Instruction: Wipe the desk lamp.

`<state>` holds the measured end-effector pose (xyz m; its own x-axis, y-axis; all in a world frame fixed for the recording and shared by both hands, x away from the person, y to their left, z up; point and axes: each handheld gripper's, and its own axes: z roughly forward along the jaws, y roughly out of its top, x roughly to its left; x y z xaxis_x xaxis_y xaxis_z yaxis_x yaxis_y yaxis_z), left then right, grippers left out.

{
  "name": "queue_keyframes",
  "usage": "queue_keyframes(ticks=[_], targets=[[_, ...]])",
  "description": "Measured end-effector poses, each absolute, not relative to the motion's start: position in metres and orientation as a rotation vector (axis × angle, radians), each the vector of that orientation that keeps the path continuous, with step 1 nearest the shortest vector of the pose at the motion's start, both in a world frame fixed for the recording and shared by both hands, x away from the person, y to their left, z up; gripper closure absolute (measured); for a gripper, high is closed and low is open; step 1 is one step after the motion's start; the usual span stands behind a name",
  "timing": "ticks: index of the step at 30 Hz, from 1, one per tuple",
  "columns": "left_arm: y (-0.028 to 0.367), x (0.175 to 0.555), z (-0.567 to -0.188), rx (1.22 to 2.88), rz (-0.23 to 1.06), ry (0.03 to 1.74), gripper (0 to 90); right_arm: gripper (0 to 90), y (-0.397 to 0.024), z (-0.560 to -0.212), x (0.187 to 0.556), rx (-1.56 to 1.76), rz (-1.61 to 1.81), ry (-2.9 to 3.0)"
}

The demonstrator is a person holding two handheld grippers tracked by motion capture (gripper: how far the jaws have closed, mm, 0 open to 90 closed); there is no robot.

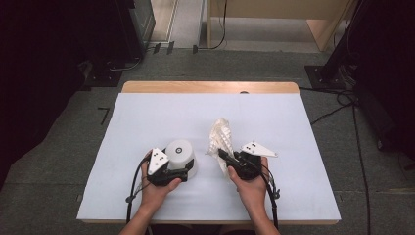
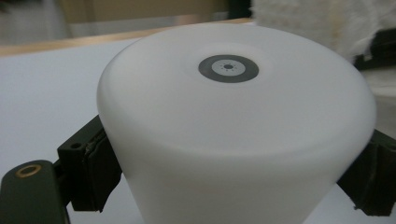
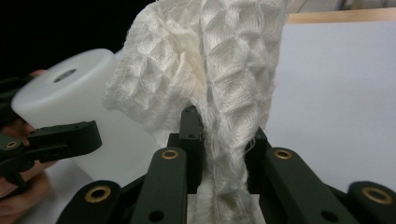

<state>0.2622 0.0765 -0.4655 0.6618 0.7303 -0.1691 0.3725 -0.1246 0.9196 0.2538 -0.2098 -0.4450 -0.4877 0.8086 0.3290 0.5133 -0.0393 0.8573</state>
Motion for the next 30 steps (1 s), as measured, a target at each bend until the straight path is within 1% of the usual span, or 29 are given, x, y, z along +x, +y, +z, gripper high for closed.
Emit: queue_keyframes(ticks=[1, 2, 3, 4, 6, 10, 13, 16, 23, 26, 30], targets=[[0.082, 0.266, -0.466, 1.719, 0.301, 0.872, 8.9, 78.0, -0.209, -0.444, 0.253, 1.396, 1.574, 1.966], [0.088, 0.271, -0.466, 1.708, 0.162, 0.828, 8.9, 78.3, -0.208, -0.442, 0.252, 1.392, 1.595, 1.969], [0.091, 0.273, -0.467, 1.701, 0.107, 0.794, 8.9, 78.5, -0.205, -0.44, 0.25, 1.366, 1.625, 1.975], [0.092, 0.272, -0.466, 1.716, 0.107, 0.764, 8.9, 78.6, -0.199, -0.433, 0.246, 1.309, 1.69, 1.973], [0.09, 0.27, -0.466, 1.743, 0.108, 0.726, 8.9, 78.6, -0.196, -0.43, 0.244, 1.29, 1.707, 1.975], [0.085, 0.267, -0.467, 1.745, 0.051, 0.671, 8.9, 78.3, -0.175, -0.422, 0.236, 1.263, 1.751, 1.978], [0.087, 0.27, -0.466, 1.734, 0.052, 0.699, 8.9, 78.4, -0.163, -0.427, 0.234, 1.261, 1.689, 2.0], [0.093, 0.272, -0.465, 1.698, 0.032, 0.708, 9.0, 78.5, -0.162, -0.436, 0.237, 1.299, 1.652, 2.04], [0.106, 0.278, -0.463, 1.665, 0.041, 0.764, 9.0, 78.9, -0.158, -0.459, 0.242, 1.342, 1.527, 2.199], [0.107, 0.279, -0.463, 1.662, 0.024, 0.762, 9.1, 78.9, -0.155, -0.457, 0.242, 1.333, 1.518, 2.206], [0.099, 0.276, -0.465, 1.705, 0.015, 0.734, 9.1, 78.7, -0.157, -0.45, 0.242, 1.319, 1.572, 2.158]])
